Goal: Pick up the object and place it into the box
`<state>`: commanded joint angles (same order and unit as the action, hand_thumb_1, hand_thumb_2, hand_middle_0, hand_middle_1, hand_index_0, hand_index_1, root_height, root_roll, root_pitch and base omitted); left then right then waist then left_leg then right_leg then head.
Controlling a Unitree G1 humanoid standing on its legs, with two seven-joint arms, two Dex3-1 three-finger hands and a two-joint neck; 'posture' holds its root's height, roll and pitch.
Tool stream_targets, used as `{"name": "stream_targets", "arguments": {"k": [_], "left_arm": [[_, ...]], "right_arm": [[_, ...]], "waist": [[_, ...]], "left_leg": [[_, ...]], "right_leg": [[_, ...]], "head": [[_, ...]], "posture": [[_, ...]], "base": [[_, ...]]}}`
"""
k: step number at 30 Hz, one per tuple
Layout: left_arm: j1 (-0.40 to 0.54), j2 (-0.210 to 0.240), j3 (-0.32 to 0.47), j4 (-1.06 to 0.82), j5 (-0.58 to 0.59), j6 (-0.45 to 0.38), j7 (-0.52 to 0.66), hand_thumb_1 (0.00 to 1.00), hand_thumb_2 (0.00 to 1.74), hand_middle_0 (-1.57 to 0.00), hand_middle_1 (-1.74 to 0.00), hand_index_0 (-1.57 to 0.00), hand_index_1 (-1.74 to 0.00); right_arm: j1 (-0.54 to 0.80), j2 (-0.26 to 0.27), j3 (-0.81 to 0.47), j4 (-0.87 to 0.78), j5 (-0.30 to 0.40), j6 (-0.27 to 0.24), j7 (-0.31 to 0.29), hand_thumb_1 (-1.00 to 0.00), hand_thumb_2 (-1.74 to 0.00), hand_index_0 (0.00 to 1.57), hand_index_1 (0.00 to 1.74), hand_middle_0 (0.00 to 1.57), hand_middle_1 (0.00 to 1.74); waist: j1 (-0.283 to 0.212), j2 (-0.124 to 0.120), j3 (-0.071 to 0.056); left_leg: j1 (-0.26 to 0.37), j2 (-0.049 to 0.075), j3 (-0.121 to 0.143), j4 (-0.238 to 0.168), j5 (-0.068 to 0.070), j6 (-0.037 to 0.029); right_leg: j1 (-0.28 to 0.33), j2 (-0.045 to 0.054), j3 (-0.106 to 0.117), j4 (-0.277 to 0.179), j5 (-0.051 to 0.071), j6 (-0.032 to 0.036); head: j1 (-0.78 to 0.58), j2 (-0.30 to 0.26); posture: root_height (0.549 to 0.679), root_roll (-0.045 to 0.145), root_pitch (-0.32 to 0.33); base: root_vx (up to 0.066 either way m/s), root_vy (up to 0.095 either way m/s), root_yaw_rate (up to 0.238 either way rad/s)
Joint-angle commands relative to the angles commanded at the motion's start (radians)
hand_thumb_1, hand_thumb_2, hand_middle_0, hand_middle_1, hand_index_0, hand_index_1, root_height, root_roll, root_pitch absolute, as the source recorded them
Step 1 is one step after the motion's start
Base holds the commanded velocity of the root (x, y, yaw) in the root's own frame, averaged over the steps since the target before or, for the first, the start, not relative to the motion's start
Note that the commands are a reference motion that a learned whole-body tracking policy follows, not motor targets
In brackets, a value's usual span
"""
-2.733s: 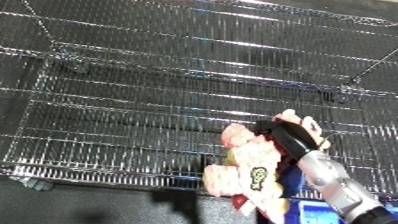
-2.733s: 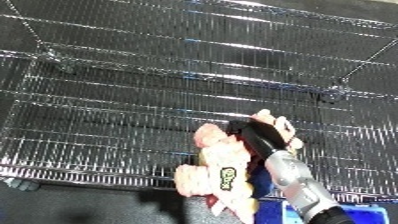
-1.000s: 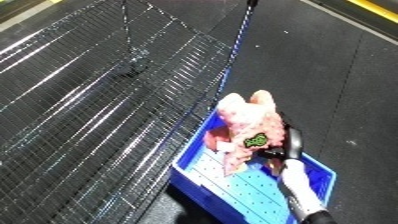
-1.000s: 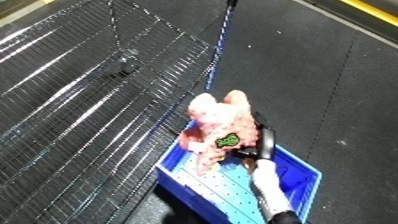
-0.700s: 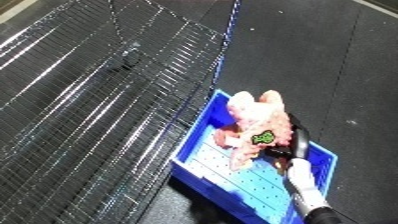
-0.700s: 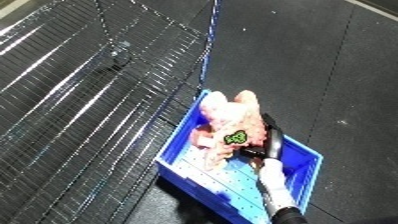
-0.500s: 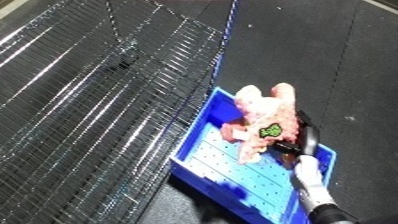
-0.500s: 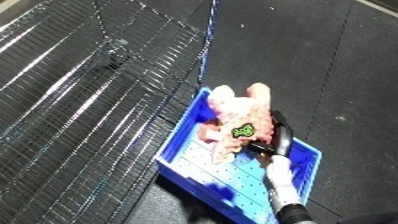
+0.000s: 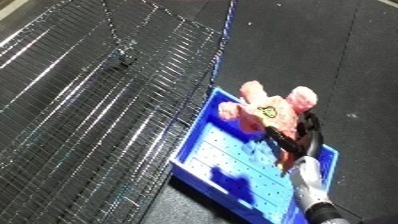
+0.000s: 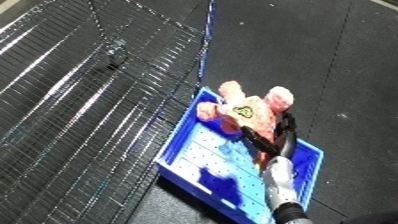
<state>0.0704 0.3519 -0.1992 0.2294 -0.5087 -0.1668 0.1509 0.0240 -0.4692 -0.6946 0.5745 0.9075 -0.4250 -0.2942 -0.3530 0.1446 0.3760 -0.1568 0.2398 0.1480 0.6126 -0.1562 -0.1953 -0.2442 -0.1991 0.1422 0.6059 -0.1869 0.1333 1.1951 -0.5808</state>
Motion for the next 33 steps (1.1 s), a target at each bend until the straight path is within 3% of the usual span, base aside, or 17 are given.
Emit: {"name": "stream_targets", "arguments": {"k": [11,22,29,33], "left_arm": [[0.012,0.003,0.011,-0.017,0.005,0.007,0.001,1.00,1.74,-1.57,-1.74,-1.57,-1.74],[0.054,-0.014,0.061,-0.025,-0.001,0.021,0.012,1.00,1.74,-1.57,-1.74,-1.57,-1.74],[0.087,-0.026,0.090,-0.048,-0.004,0.038,0.009,1.00,1.74,-1.57,-1.74,-1.57,-1.74],[0.105,-0.026,0.106,-0.072,-0.004,0.051,0.001,1.00,1.74,-1.57,-1.74,-1.57,-1.74]], "right_arm": [[0.008,0.024,0.024,-0.041,-0.018,0.005,-0.004,0.00,0.00,0.00,0.00,0.00,0.00],[0.041,0.067,0.126,-0.255,-0.208,0.056,-0.020,0.00,0.00,0.00,0.00,0.00,0.00],[0.052,0.092,0.219,-0.361,-0.248,0.107,0.026,0.00,0.00,0.00,0.00,0.00,0.00],[0.059,0.085,0.283,-0.415,-0.299,0.148,0.063,0.00,0.00,0.00,0.00,0.00,0.00]], "waist": [[0.024,-0.012,-0.002],[0.066,-0.035,0.006],[0.117,-0.057,0.012],[0.153,-0.069,0.016]], "left_leg": [[0.001,0.000,-0.008,-0.011,0.011,0.0030],[0.001,-0.001,-0.025,-0.022,0.023,0.0070],[-0.005,-0.003,-0.040,-0.017,0.028,0.0076],[-0.009,-0.005,-0.052,-0.016,0.033,0.0095]], "right_leg": [[0.010,0.0025,-0.014,-0.004,-0.006,0.0005],[0.017,0.0048,-0.029,0.009,-0.010,0.0004],[0.019,0.0048,-0.043,0.030,-0.019,0.0021],[0.020,0.0033,-0.053,0.043,-0.025,0.0032]], "head": [[-0.042,-0.034],[-0.152,-0.055],[-0.290,-0.005],[-0.399,0.057]], "posture": [[0.652,0.106,-0.164],[0.651,0.100,-0.174],[0.648,0.093,-0.185],[0.646,0.086,-0.193]], "base": [[0.006,-0.013,0.037],[-0.006,-0.012,0.066],[-0.017,-0.019,0.113],[-0.019,-0.024,0.177]]}}
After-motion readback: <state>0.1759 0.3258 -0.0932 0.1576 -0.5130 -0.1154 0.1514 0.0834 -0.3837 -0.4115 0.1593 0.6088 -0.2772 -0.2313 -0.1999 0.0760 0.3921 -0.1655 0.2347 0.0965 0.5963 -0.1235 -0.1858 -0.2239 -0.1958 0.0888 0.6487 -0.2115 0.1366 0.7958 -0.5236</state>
